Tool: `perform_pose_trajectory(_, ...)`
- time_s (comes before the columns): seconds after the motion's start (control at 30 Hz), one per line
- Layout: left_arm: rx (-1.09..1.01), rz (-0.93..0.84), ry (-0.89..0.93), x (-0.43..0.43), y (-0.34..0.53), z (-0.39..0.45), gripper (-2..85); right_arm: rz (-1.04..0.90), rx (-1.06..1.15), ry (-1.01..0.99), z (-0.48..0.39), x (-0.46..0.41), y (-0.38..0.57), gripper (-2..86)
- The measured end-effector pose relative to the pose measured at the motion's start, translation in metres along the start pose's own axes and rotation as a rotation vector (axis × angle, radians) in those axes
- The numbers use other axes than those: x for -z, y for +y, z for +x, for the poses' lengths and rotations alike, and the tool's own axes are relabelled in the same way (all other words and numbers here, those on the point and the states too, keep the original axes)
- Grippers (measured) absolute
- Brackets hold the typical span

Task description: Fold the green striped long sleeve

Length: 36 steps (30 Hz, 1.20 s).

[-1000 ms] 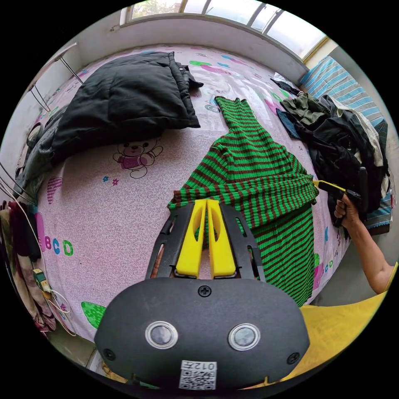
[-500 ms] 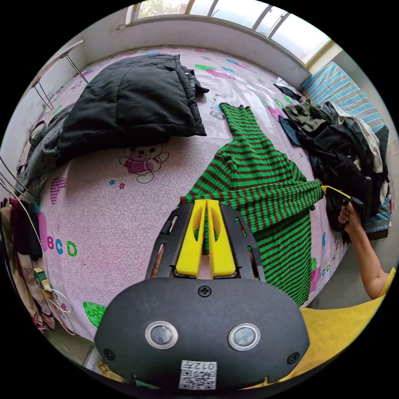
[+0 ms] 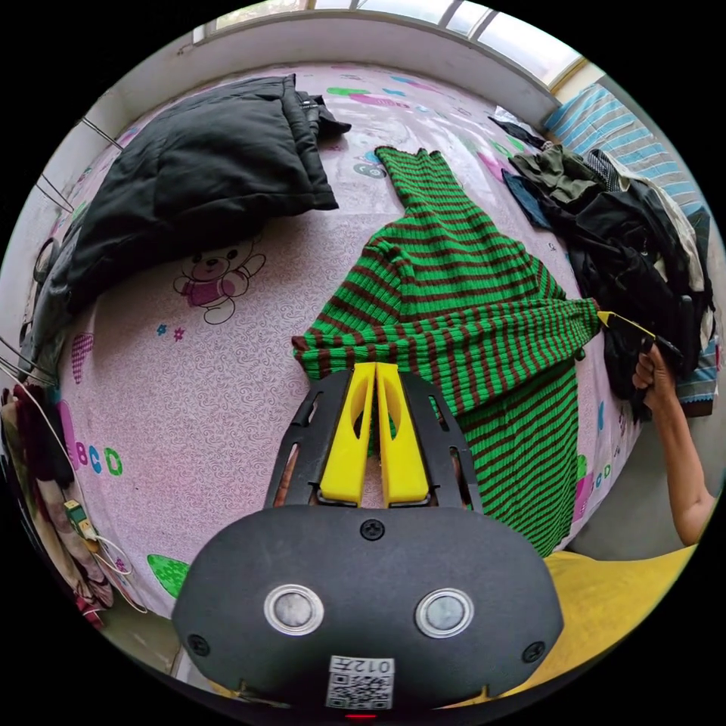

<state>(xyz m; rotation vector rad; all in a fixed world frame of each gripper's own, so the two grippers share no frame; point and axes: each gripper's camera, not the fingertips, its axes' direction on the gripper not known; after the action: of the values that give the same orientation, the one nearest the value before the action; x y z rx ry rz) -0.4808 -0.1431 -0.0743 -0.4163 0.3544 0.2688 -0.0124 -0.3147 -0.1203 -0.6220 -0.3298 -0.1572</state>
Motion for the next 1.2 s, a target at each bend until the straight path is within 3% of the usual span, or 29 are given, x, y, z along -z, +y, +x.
perform_pose_trajectory(0.13,-0.005,-0.005,-0.001,-0.005,-0.008,0.005,-0.1,-0.007,-0.029,-0.048,-0.006,-0.008,-0.005,0.3)
perform_pose_trajectory(0.2,-0.006,-0.005,0.0,-0.006,-0.012,0.007,-0.1,0.001,-0.154,0.047,0.008,-0.013,-0.008,0.4)
perform_pose_trajectory(0.33,-0.011,0.007,0.001,-0.006,-0.019,0.013,-0.1,0.047,-0.197,0.123,0.025,-0.007,-0.006,0.9)
perform_pose_trajectory(0.5,-0.06,0.058,0.023,-0.002,-0.027,0.031,-0.1,0.101,0.238,0.134,-0.023,0.002,0.015,1.6)
perform_pose_trajectory(0.63,-0.122,0.013,-0.013,-0.015,-0.038,0.049,-0.1,0.042,0.415,0.191,-0.045,-0.015,0.022,2.1)
perform_pose_trajectory(0.9,-0.079,-0.04,0.002,-0.039,-0.052,0.046,-0.2,0.029,0.094,0.026,-0.008,-0.037,-0.024,1.8)
perform_pose_trajectory(0.97,-0.072,-0.037,0.004,-0.042,-0.054,0.046,-0.2,-0.032,0.065,0.02,-0.003,-0.053,-0.029,1.8)
perform_pose_trajectory(1.2,-0.098,0.011,-0.017,-0.03,-0.065,0.049,-0.2,0.088,0.031,-0.011,0.011,-0.023,-0.038,2.0)
